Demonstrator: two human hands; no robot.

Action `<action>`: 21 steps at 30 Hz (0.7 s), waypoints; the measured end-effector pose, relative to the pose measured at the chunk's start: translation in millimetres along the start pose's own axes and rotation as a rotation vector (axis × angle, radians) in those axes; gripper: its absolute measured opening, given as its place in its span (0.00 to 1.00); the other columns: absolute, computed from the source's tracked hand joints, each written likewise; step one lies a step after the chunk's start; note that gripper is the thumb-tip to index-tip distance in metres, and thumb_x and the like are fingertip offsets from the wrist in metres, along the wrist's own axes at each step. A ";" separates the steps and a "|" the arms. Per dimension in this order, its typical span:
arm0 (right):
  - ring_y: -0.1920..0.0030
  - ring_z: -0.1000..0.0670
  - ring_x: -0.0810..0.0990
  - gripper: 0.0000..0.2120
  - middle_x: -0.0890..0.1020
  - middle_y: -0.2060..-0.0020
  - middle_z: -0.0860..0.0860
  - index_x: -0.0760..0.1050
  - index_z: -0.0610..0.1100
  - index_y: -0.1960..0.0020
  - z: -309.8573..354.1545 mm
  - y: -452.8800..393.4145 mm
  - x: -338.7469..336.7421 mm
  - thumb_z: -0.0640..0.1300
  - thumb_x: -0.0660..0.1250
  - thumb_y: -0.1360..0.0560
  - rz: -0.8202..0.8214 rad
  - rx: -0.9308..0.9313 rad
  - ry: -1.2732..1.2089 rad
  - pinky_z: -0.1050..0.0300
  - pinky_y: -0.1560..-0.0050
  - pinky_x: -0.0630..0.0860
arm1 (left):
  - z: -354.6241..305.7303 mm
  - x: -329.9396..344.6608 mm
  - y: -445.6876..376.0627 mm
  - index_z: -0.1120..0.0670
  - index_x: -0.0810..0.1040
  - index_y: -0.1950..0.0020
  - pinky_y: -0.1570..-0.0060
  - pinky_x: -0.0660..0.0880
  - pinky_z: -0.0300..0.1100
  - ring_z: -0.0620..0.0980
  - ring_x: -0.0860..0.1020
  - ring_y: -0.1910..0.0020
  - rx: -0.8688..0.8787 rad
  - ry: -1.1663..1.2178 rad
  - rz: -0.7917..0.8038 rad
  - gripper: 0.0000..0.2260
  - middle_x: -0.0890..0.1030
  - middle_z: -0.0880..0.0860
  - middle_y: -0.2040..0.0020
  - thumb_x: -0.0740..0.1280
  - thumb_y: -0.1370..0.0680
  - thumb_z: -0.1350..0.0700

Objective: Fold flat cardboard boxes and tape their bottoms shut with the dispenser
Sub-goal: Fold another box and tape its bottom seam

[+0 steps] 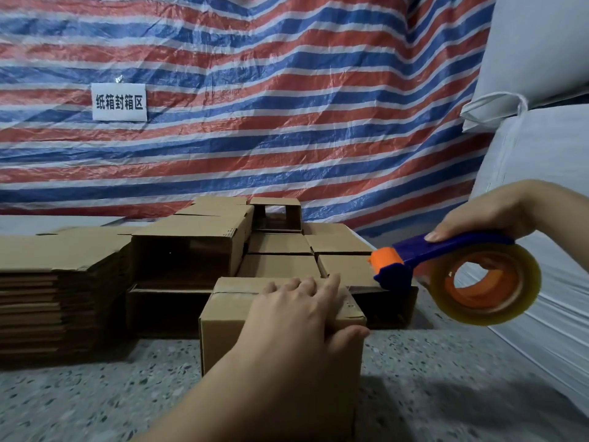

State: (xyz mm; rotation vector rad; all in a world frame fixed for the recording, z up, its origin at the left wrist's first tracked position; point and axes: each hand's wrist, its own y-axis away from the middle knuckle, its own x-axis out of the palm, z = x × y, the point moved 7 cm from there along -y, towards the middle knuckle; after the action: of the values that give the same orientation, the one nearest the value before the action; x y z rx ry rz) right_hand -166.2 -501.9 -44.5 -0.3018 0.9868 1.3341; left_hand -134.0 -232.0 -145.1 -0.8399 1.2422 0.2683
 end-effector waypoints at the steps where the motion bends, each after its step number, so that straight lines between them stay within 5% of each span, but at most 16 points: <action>1: 0.59 0.48 0.84 0.30 0.86 0.53 0.43 0.79 0.39 0.38 1.6 -0.7 11.3 0.56 0.79 0.32 0.030 0.029 0.067 0.57 0.59 0.81 | -0.5 -0.6 0.9 0.41 0.53 0.23 0.30 0.63 0.52 0.51 0.66 0.27 0.009 0.004 0.006 0.43 0.69 0.49 0.26 0.34 0.33 0.24; 4: 0.61 0.48 0.82 0.39 0.85 0.55 0.43 0.76 0.40 0.38 0.0 -4.2 16.6 0.63 0.77 0.40 0.109 0.014 0.194 0.57 0.61 0.80 | -1.5 -2.9 1.5 0.40 0.60 0.27 0.33 0.65 0.52 0.52 0.69 0.31 0.022 -0.007 0.041 0.39 0.72 0.50 0.30 0.35 0.32 0.26; 7: 0.63 0.48 0.83 0.36 0.85 0.56 0.42 0.75 0.40 0.37 -1.3 -4.6 13.5 0.60 0.75 0.37 0.115 0.001 0.086 0.57 0.63 0.80 | -1.2 -3.2 -0.6 0.42 0.64 0.28 0.34 0.67 0.52 0.52 0.70 0.32 0.016 0.004 0.093 0.34 0.73 0.49 0.31 0.43 0.28 0.27; 11: 0.62 0.49 0.84 0.32 0.86 0.56 0.43 0.75 0.40 0.38 -8.7 -2.7 15.2 0.58 0.74 0.35 0.137 0.037 0.072 0.57 0.61 0.80 | -4.6 -3.8 -5.6 0.44 0.63 0.25 0.26 0.58 0.55 0.50 0.63 0.25 0.060 0.038 0.128 0.30 0.61 0.48 0.21 0.52 0.23 0.31; 17: 0.54 0.50 0.84 0.37 0.86 0.54 0.49 0.81 0.45 0.43 23.8 6.9 47.1 0.71 0.71 0.41 0.181 0.112 0.600 0.57 0.48 0.79 | -13.0 -12.3 -8.1 0.46 0.66 0.27 0.37 0.72 0.44 0.48 0.73 0.35 0.132 0.101 0.056 0.25 0.73 0.48 0.30 0.56 0.20 0.35; 21: 0.54 0.51 0.86 0.29 0.86 0.54 0.51 0.80 0.50 0.46 51.8 14.5 52.3 0.71 0.70 0.36 0.048 0.113 0.789 0.59 0.53 0.80 | -17.6 -12.4 -8.1 0.45 0.60 0.22 0.34 0.70 0.45 0.48 0.70 0.31 0.181 0.057 0.046 0.26 0.70 0.49 0.27 0.54 0.19 0.37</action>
State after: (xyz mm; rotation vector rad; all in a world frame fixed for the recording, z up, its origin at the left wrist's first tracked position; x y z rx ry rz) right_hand -161.6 -427.1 -48.2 -0.7533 1.7240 1.2043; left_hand -146.0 -246.4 -131.9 -0.6678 1.3191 0.1669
